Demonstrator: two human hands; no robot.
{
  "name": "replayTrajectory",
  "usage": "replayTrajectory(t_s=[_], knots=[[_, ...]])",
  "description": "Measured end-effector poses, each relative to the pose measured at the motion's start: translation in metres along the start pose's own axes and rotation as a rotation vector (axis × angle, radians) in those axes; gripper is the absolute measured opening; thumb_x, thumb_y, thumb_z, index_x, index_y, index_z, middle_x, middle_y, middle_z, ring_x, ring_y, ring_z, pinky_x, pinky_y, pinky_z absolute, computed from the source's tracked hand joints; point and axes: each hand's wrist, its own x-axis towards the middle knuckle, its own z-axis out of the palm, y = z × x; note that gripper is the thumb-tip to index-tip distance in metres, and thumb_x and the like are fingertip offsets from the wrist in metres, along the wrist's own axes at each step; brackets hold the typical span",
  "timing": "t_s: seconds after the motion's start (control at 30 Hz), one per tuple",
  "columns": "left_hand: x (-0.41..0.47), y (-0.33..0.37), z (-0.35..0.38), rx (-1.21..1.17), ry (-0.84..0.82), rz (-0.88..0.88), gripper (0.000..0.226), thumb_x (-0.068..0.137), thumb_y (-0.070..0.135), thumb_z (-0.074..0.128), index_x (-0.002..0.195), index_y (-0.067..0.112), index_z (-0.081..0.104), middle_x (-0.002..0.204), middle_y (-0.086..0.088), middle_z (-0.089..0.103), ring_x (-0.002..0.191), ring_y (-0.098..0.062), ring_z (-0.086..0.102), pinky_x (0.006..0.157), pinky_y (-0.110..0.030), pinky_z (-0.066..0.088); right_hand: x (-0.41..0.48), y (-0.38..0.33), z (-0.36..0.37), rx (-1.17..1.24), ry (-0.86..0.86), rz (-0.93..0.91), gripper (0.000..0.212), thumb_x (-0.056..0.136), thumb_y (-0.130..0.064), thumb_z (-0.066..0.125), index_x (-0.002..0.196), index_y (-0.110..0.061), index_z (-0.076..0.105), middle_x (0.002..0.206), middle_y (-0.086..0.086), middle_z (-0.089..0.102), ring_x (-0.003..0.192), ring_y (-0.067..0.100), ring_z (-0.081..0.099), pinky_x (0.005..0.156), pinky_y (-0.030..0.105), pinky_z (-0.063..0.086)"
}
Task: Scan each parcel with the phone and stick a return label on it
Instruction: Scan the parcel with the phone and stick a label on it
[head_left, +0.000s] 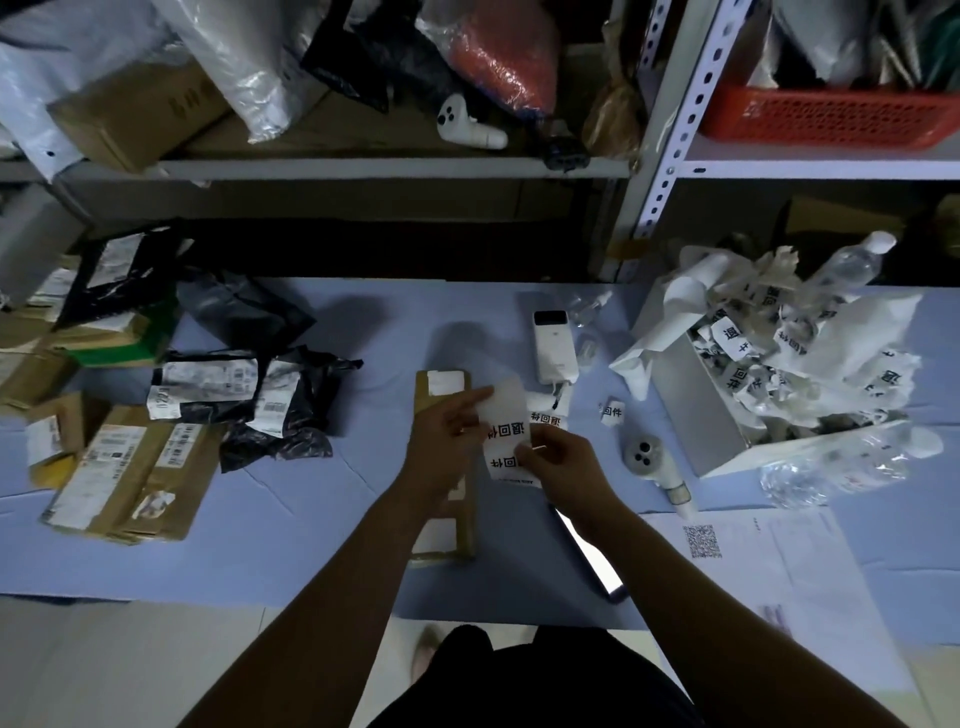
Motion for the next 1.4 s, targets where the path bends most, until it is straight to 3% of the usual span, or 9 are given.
replayTrajectory(t_s=[0.1, 0.23, 0.4, 0.57, 0.77, 0.93, 1.1, 1.2, 1.4], knots=[[-0.004, 0.001, -0.004, 0.174, 0.006, 0.066, 0.036, 0.091, -0.001, 0.069, 0.118, 0.023, 0.070, 0.121, -0.009, 0.065, 0.112, -0.027, 0.067, 0.074, -0.020, 0.059, -0.006, -0.001, 0.004, -0.038, 0.037, -0.042, 0.021, 0.096, -0.009, 0.065, 0.115, -0.005, 0.072, 0.109, 0.008, 0.076, 0.098, 0.020, 0.074, 0.091, 0.038, 0.060], [-0.017, -0.004, 0.001, 0.592, -0.040, 0.352, 0.040, 0.083, 0.021, 0.082, 0.122, 0.019, 0.070, 0.138, -0.002, 0.040, 0.120, -0.016, 0.046, 0.097, -0.023, 0.049, -0.013, 0.001, 0.009, -0.045, 0.101, -0.148, 0.013, 0.094, -0.013, 0.069, 0.101, -0.016, 0.079, 0.091, -0.005, 0.079, 0.086, 0.008, 0.074, 0.077, 0.017, 0.055], [-0.020, -0.007, -0.004, 0.761, -0.133, 0.496, 0.023, 0.094, 0.016, 0.069, 0.114, 0.008, 0.075, 0.114, -0.007, 0.070, 0.110, -0.023, 0.059, 0.097, -0.043, 0.048, -0.020, 0.002, 0.013, -0.089, 0.069, -0.218, 0.015, 0.094, -0.018, 0.071, 0.093, -0.030, 0.079, 0.088, -0.010, 0.078, 0.083, 0.005, 0.073, 0.075, 0.013, 0.052], [-0.028, -0.003, -0.010, 0.719, -0.155, 0.402, 0.021, 0.101, 0.020, 0.060, 0.109, 0.010, 0.076, 0.105, -0.006, 0.074, 0.097, -0.019, 0.064, 0.091, -0.037, 0.051, -0.024, 0.002, 0.018, -0.204, 0.071, -0.283, 0.021, 0.095, -0.014, 0.068, 0.095, -0.034, 0.075, 0.090, -0.020, 0.075, 0.088, 0.000, 0.070, 0.076, 0.011, 0.051], [-0.033, -0.001, -0.016, 0.628, -0.083, 0.312, 0.017, 0.101, 0.019, 0.060, 0.111, 0.015, 0.073, 0.107, 0.000, 0.070, 0.097, -0.008, 0.060, 0.082, -0.001, 0.038, -0.023, 0.001, 0.024, -0.260, 0.110, -0.296, 0.018, 0.097, -0.012, 0.065, 0.092, -0.028, 0.072, 0.085, -0.019, 0.072, 0.084, -0.004, 0.067, 0.071, 0.009, 0.048], [-0.032, 0.009, -0.021, 0.420, 0.103, 0.326, 0.013, 0.094, 0.011, 0.068, 0.106, 0.013, 0.072, 0.099, 0.005, 0.065, 0.086, 0.001, 0.060, 0.075, -0.006, 0.044, -0.018, 0.012, 0.018, -0.248, 0.261, -0.147, 0.014, 0.100, -0.015, 0.061, 0.094, -0.019, 0.073, 0.084, -0.011, 0.072, 0.079, -0.004, 0.068, 0.066, 0.009, 0.047], [-0.030, 0.019, -0.030, 0.146, 0.170, 0.184, 0.021, 0.086, 0.015, 0.079, 0.102, 0.027, 0.073, 0.081, 0.013, 0.071, 0.075, -0.003, 0.067, 0.069, -0.017, 0.054, -0.010, 0.017, 0.008, -0.289, 0.493, 0.105, 0.020, 0.098, -0.024, 0.060, 0.107, -0.010, 0.070, 0.098, 0.009, 0.072, 0.089, 0.030, 0.070, 0.080, 0.050, 0.058], [-0.031, 0.027, -0.037, 0.011, 0.114, 0.163, 0.032, 0.086, 0.007, 0.076, 0.108, 0.029, 0.072, 0.090, 0.001, 0.076, 0.087, -0.020, 0.073, 0.079, -0.034, 0.060, -0.017, 0.003, 0.015, -0.260, 0.609, 0.063, 0.037, 0.095, -0.029, 0.067, 0.128, -0.013, 0.059, 0.112, 0.008, 0.066, 0.095, 0.028, 0.069, 0.082, 0.051, 0.060], [-0.037, 0.045, -0.054, -0.171, -0.065, 0.147, 0.051, 0.092, -0.003, 0.064, 0.117, 0.041, 0.068, 0.114, -0.010, 0.074, 0.107, -0.029, 0.070, 0.082, -0.035, 0.058, -0.028, -0.061, 0.042, 0.328, -0.019, -0.003, 0.035, 0.095, -0.031, 0.065, 0.128, -0.017, 0.060, 0.106, 0.008, 0.076, 0.096, 0.020, 0.074, 0.080, 0.030, 0.058]])
